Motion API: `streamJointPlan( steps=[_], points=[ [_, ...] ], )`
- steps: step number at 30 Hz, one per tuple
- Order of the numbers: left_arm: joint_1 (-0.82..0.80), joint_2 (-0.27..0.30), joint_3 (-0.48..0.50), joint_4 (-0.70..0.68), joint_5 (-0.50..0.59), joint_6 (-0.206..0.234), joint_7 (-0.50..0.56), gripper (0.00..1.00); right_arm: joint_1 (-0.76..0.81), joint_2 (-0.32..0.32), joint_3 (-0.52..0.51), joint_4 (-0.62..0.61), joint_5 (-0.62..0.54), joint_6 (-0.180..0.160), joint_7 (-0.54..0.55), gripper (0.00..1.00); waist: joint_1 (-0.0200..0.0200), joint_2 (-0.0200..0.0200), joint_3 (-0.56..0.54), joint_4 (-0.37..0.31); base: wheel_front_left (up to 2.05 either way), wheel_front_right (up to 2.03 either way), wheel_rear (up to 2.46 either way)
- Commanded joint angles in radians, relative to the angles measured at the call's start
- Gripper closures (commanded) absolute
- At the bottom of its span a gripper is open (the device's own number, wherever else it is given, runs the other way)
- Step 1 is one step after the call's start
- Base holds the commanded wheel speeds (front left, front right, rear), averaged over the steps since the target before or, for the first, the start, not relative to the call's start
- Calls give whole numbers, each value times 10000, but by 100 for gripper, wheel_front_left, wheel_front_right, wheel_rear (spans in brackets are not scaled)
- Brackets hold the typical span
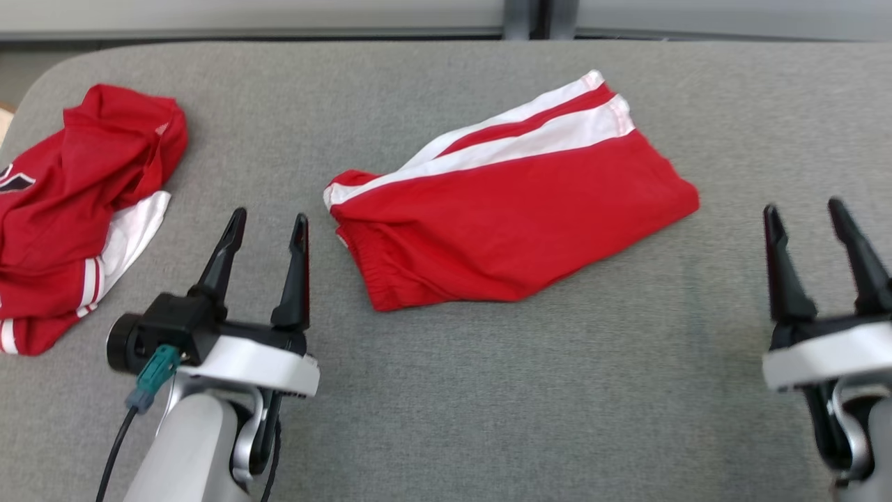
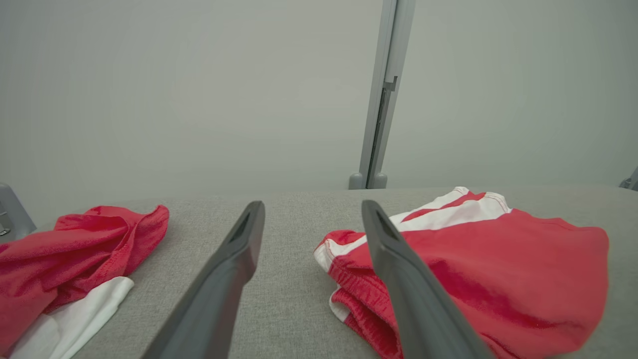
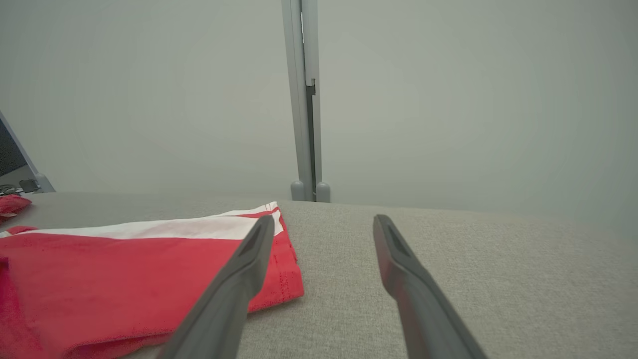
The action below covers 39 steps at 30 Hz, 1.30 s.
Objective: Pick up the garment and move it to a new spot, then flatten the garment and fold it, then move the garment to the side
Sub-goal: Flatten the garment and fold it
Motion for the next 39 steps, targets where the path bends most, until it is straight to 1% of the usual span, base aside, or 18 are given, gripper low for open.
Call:
streamJointPlan(
  steps=[1,5,7,11,15,19,20,21,22,23,26,27,29,31,35,39],
  points=[
    [-332,-43,-45,-7,5,-62,10,0,-488,-155,-63,212,75,-3,115,0,0,0,451,381,0,0,0],
    [-968,-188,-282,185,29,-277,4,0,-1723,-586,47,1147,149,-2,455,0,0,0,995,907,0,0,0],
    [-1277,-301,-409,308,45,-387,-1,0,-2299,-781,192,1772,230,-2,594,0,0,0,1222,1173,0,0,0],
    [-1718,-473,-534,474,33,-501,-9,0,-3241,-1135,596,3262,369,-3,853,0,0,0,1518,1496,0,0,0],
    [-1822,-630,-488,445,14,-521,-13,0,-3832,-1248,865,4527,631,-5,1368,0,0,0,1600,1574,0,0,0],
    [-1583,-711,-268,391,-40,-424,-12,0,-4221,-1071,1363,5221,991,-2,1922,0,0,0,1552,1448,0,0,0],
    [-1554,-723,-235,373,-26,-427,-13,0,-4331,-1061,1438,5317,1067,-2,2014,55,0,0,1539,1417,0,0,0],
    [-1530,-720,-202,349,2,-422,-13,0,-4430,-1036,1517,5386,1131,-2,2066,87,0,0,1525,1387,0,0,0],
    [-1495,-727,-170,344,26,-431,-13,0,-4475,-1012,1570,5488,1235,-2,2155,100,0,0,1506,1357,0,0,0],
    [-1467,-735,-153,337,42,-461,-13,0,-4540,-1042,1615,5551,1253,-3,2156,100,0,0,1498,1330,0,0,0],
    [-1414,-764,-47,271,137,-527,-12,0,-4568,-940,1603,5521,1416,-6,1605,100,0,0,1431,1205,0,0,0],
    [-1414,-764,-47,271,137,-527,-12,0,-4568,-940,1603,5521,1416,-6,1605,100,0,0,1431,1205,0,0,0],
    [-1299,-769,34,239,184,-528,-12,0,-4234,-713,1515,5470,1541,-6,1223,100,0,0,1331,1091,0,0,0],
    [-1173,-765,113,235,230,-541,-10,0,-3775,-466,1327,5405,1620,-5,848,100,0,0,1194,933,0,0,0],
    [-983,-660,263,264,254,-588,-10,0,-2418,290,813,5191,1826,-6,130,100,0,0,859,577,0,0,0],
    [-694,-505,288,400,287,-635,-10,0,-1137,711,428,4818,1818,-12,-376,100,0,0,496,226,0,0,0]
  ],
)
